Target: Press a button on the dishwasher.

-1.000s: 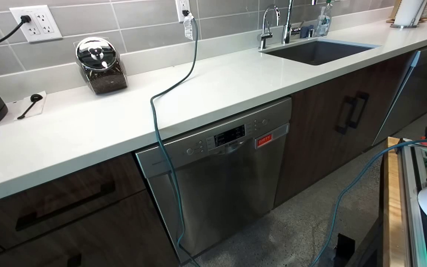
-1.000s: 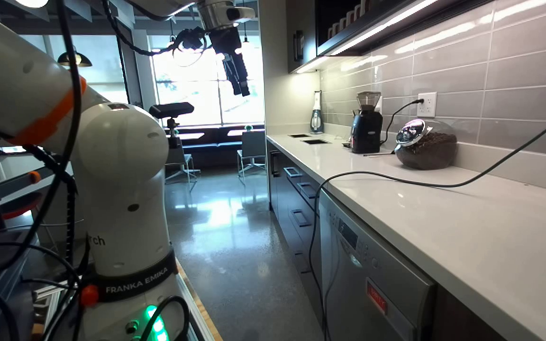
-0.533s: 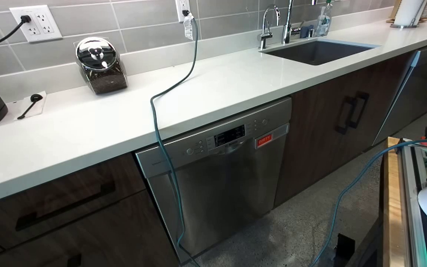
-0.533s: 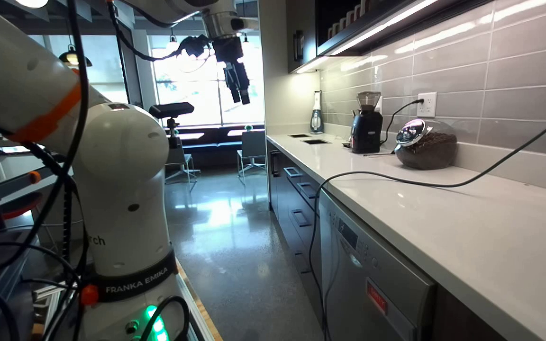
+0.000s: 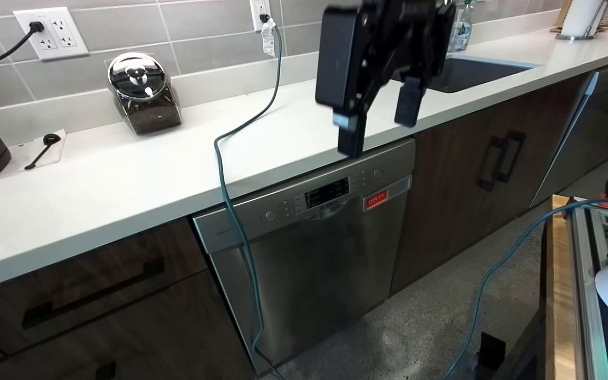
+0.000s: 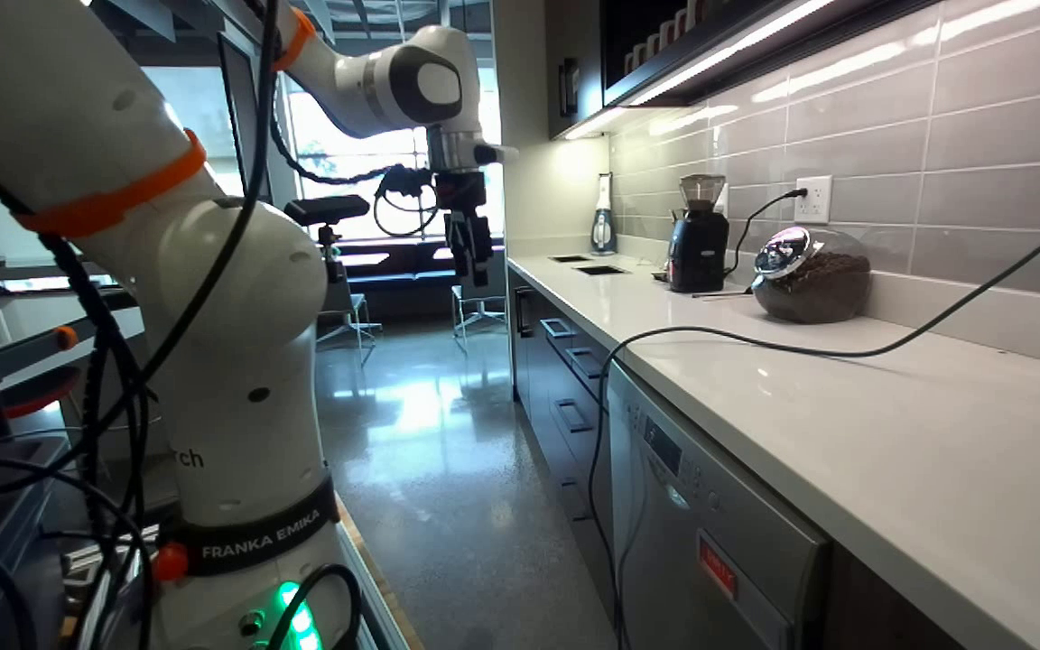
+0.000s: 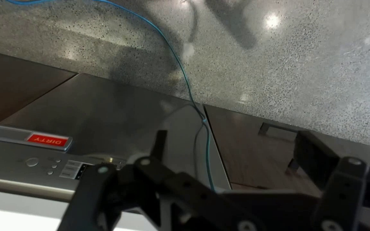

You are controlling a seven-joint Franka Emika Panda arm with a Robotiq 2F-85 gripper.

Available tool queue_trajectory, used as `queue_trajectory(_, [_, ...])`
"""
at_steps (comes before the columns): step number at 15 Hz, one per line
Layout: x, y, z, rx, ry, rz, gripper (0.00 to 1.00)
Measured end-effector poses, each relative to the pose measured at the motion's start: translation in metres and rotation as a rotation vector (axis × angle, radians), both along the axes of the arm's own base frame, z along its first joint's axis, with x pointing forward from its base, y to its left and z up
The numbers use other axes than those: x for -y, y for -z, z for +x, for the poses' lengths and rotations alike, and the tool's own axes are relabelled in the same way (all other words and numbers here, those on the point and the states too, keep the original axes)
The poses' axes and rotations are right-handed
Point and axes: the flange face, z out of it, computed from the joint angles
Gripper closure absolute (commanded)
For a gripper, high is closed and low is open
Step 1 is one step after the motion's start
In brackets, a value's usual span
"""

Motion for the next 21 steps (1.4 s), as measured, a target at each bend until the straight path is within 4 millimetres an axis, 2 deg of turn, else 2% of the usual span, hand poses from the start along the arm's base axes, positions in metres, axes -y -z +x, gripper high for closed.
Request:
queue_trajectory(4, [0.001, 0.068, 0.011, -0.03, 0.019, 0.013, 0.0])
queue_trajectory(7, [0.0, 0.104, 0.018, 0.013, 0.04, 0.012, 0.0])
queue_trajectory(10, [0.0, 0.13, 0.022, 0.107, 0.055, -0.005, 0.0])
queue_trajectory(11, [0.001, 0.136, 0.023, 0.105, 0.061, -0.004, 0.0])
queue_trajectory(18, [0.0, 0.131, 0.025, 0.113, 0.057, 0.002, 0.0])
queue_trajectory(21, [0.006, 0.136, 0.027, 0.115, 0.075, -0.022, 0.0])
